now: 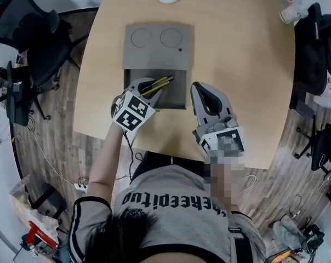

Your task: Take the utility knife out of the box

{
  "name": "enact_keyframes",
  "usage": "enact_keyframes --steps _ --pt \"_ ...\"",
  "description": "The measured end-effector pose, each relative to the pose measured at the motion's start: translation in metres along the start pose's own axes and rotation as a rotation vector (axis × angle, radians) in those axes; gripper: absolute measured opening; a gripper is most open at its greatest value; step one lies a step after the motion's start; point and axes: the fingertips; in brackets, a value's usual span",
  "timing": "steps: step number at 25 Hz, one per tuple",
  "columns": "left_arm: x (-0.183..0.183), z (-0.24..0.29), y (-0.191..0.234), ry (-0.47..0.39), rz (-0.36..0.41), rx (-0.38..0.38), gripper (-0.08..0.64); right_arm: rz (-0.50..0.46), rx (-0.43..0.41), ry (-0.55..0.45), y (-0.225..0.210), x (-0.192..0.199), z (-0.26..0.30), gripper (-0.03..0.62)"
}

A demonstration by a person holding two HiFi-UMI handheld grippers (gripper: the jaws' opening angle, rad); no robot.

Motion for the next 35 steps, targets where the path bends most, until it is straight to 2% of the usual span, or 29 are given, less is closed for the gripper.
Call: enact_keyframes --steps 6,18,30,35 --pt "0.013 0.012 0.002 0.065 -0.005 0.029 0.156 0.009 0.0 0.006 -0.007 0.002 0.001 0.006" --pt "0.033 0.029 0.003 0.155 -0.013 0.069 0.169 0.017 0.003 0.016 -0.015 0.005 0.0 0.006" --pt "0.035 0.033 0.007 0.157 -0.044 0.051 0.169 0.024 -0.01 0.016 -0.021 0.006 0.001 0.006" --pt "0.036 0.033 0.009 0.155 -0.054 0.024 0.13 0.02 -0.017 0.01 -0.02 0.005 0.001 0.006"
Point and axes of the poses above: the fingertips, and each gripper's own axes: z forward along the fingers, y to its left, x out of its underside, and after that the axes turned 5 degrees about z, right-handed
